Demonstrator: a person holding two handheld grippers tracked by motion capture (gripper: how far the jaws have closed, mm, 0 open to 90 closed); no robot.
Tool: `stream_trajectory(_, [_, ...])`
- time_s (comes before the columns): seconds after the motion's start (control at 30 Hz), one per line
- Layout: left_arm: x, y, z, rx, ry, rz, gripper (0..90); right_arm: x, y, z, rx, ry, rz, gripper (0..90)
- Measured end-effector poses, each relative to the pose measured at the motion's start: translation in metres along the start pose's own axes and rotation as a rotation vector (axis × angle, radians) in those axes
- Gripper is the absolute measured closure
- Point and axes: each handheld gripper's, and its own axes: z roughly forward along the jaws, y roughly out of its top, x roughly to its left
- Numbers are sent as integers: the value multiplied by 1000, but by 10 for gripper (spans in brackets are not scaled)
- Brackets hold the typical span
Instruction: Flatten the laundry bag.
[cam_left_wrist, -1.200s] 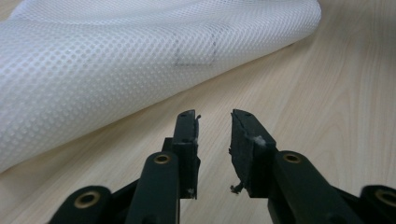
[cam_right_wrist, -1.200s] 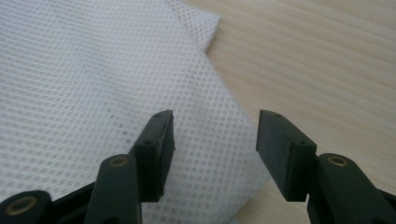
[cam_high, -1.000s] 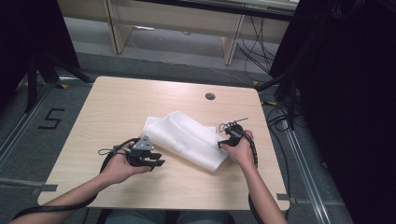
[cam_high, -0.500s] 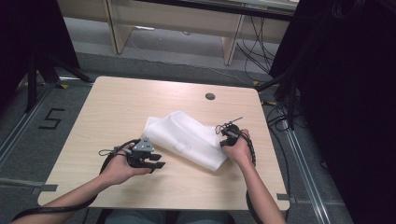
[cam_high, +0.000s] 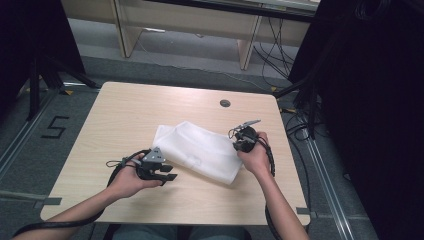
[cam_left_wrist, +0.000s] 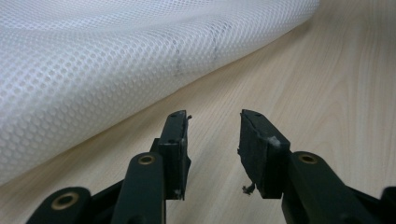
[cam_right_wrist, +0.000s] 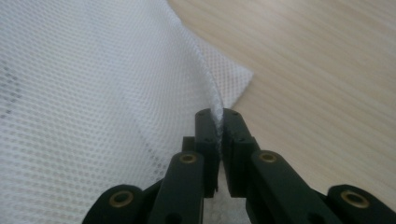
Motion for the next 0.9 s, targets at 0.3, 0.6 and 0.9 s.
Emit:
stream_trajectory(0.3, [0,-2,2,7,-5,-26,622,11,5,-16,-24,10,-10,867])
stream_trajectory(0.6, [1,-3,5,12,-10,-20,622,25,5,-35,-89,36,-67,871])
stream_trajectory(0.9, [3,-1,13,10,-21,-41,625,50,-4,-55,-172,109,-141,872])
